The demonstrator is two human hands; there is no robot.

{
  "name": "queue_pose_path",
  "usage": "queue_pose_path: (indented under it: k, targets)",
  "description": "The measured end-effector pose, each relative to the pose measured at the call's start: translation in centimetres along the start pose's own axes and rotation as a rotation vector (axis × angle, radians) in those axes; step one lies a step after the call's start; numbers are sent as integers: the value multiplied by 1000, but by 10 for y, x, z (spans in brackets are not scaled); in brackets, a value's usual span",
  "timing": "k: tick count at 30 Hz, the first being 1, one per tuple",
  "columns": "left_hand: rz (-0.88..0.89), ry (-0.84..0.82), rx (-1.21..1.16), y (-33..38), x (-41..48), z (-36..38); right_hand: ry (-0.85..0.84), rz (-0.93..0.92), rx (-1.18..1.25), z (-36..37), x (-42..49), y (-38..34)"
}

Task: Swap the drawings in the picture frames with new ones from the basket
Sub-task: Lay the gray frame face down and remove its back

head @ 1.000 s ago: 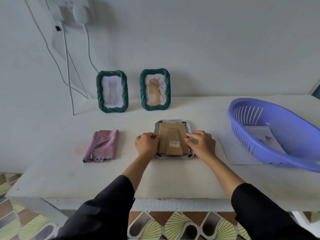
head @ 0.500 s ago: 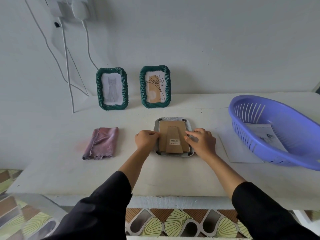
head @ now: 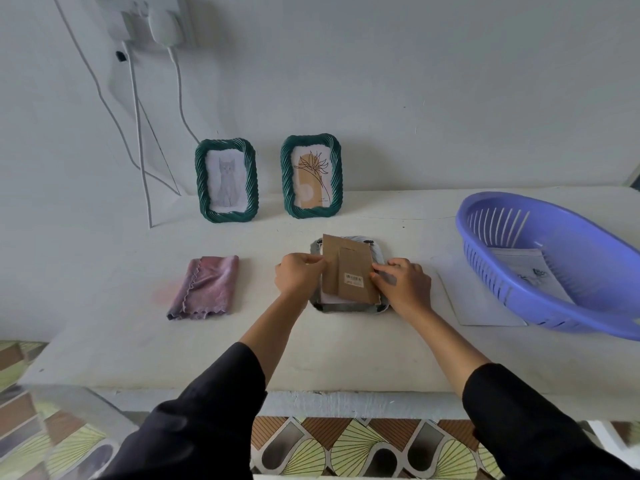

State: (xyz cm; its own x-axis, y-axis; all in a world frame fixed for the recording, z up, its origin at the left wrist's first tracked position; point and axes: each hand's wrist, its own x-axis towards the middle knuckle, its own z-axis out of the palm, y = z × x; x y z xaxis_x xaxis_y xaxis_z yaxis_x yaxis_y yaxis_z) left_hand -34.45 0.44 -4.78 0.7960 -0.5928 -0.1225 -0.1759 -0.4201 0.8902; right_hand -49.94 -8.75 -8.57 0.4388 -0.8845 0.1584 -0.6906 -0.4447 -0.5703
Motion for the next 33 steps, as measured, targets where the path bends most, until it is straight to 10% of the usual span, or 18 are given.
queue_pose_path:
  k: [22,33]
  targets:
    - [29,-168,-152,13,-3,-10,1,2,22,-2,-1,-1]
    - [-41,58,-172,-7,29,-68,-47,-28,-62,-2,-4,-2]
